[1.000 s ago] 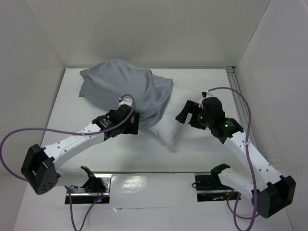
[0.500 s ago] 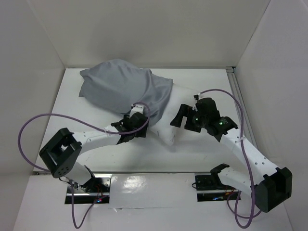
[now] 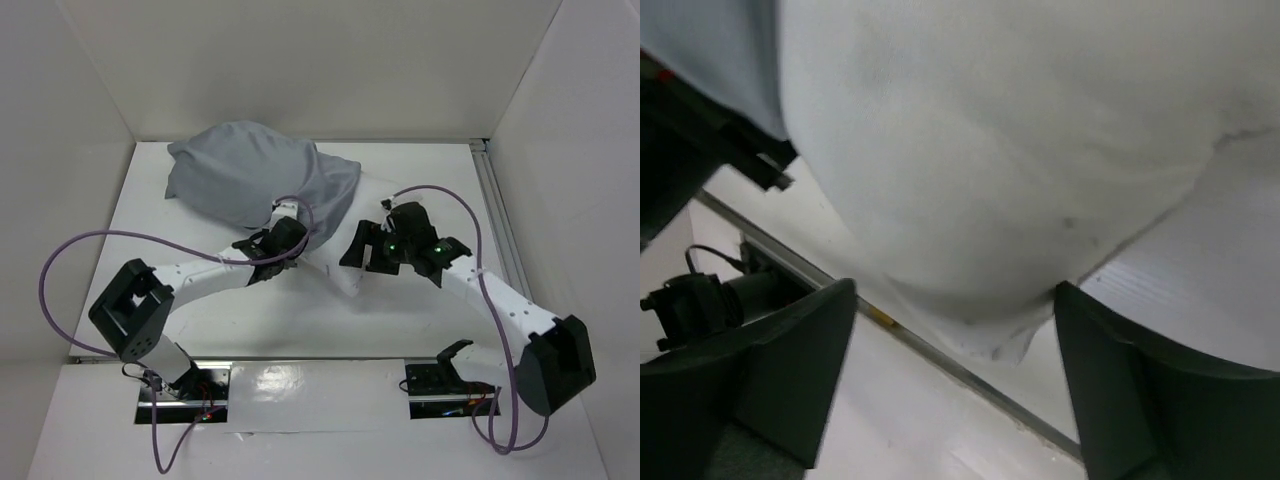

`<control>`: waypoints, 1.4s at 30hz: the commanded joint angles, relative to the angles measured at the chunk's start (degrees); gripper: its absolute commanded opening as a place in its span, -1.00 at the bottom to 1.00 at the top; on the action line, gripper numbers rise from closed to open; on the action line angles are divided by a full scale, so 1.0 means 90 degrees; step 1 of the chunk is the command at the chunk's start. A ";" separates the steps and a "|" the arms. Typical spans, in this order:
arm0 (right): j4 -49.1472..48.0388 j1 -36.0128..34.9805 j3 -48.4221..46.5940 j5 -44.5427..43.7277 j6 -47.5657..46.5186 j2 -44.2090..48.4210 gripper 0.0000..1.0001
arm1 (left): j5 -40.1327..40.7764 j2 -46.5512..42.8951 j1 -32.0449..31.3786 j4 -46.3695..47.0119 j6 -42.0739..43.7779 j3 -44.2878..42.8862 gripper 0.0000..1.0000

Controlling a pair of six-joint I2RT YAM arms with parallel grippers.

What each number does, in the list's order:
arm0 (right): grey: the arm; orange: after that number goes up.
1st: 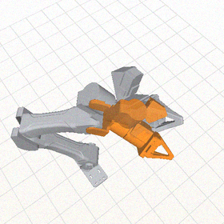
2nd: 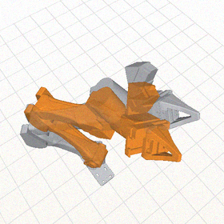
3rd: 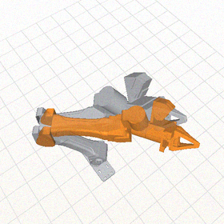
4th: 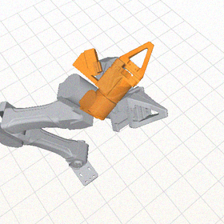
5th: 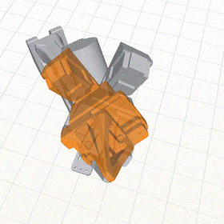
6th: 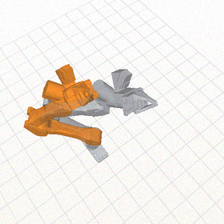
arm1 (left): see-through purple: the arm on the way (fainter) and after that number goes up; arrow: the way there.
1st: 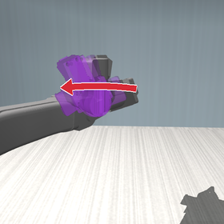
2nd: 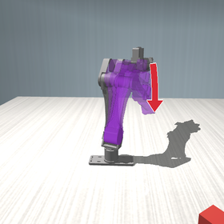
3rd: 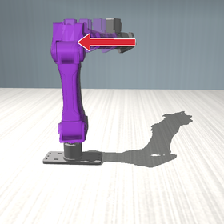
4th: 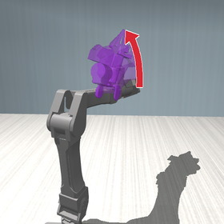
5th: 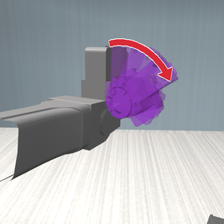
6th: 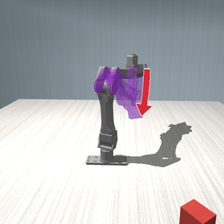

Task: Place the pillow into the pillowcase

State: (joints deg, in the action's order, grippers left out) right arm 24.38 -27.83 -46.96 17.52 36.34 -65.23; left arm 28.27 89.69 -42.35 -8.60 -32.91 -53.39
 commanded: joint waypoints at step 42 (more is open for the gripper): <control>0.1592 0.0846 -0.1023 -0.0499 -0.0170 0.0824 -1.00 | -0.3501 0.2961 0.0447 -0.4089 0.0726 -0.9888 -0.54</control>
State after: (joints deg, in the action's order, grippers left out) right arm 36.25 -20.03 -59.66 14.31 38.65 -51.86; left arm -5.06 105.34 -42.68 -49.17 -28.40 -129.08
